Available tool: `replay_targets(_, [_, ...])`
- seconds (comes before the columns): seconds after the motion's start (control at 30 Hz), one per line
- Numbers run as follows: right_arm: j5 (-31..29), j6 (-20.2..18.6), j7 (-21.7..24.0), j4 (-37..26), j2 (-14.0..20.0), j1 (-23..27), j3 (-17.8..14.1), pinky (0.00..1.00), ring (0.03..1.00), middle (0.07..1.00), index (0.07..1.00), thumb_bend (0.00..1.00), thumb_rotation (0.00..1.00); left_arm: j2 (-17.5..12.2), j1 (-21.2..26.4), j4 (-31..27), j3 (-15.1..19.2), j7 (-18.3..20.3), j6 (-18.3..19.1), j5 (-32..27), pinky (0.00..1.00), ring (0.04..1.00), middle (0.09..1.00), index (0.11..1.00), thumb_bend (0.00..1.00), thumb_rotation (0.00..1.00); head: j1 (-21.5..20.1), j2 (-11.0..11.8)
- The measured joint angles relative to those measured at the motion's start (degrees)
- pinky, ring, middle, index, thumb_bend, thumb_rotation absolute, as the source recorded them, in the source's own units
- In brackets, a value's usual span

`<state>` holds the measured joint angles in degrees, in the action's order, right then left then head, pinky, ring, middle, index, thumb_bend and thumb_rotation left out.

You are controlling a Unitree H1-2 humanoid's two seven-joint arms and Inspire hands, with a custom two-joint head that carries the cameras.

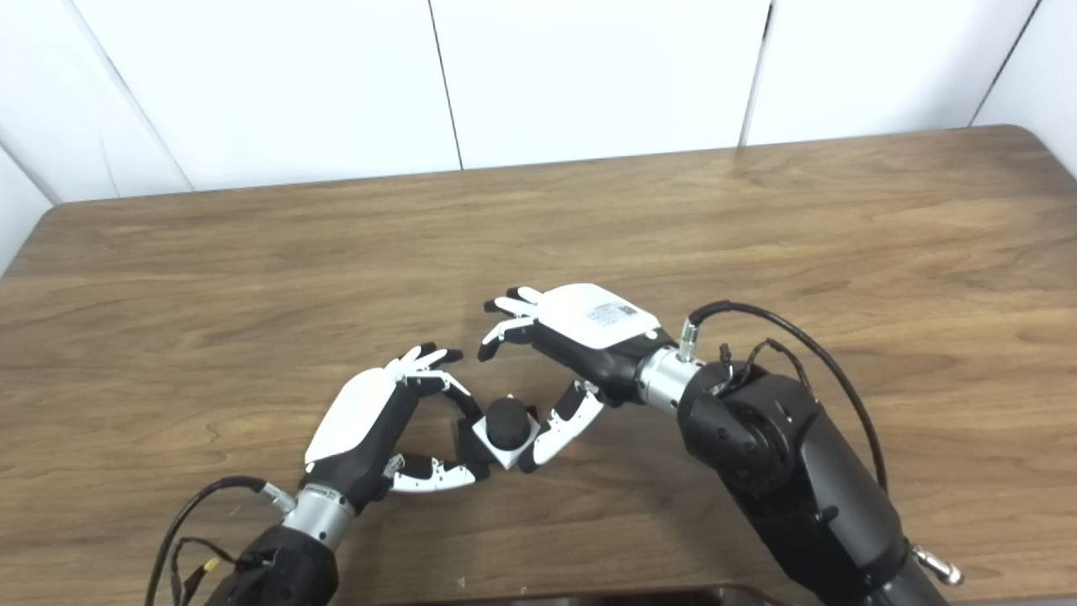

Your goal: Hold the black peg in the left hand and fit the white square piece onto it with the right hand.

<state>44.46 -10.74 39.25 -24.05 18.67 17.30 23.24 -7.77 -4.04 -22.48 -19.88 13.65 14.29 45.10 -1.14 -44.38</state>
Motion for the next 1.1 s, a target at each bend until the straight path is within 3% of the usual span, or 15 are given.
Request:
replay_targets(0.43, [-0.3, -1.2, 1.0, -0.1, 0.5, -0.2, -1.8, 0.97, 1.0, 0.969, 0.773, 1.0, 0.32, 0.1, 0.0, 0.0, 0.0, 0.0, 0.1, 0.2, 0.98, 0.976, 0.903, 0.491, 0.51, 0.08, -0.2, 0.3])
replay_targets(1.1, [-1.7, -3.1, 0.0, -1.4, 0.7, -2.7, -8.3, 0.98, 1.0, 0.974, 0.814, 0.96, 0.32, 0.0, -0.1, 0.2, 1.0, 0.0, 0.2, -0.7, 0.95, 0.969, 0.9, 0.496, 0.51, 0.08, -0.7, 0.7])
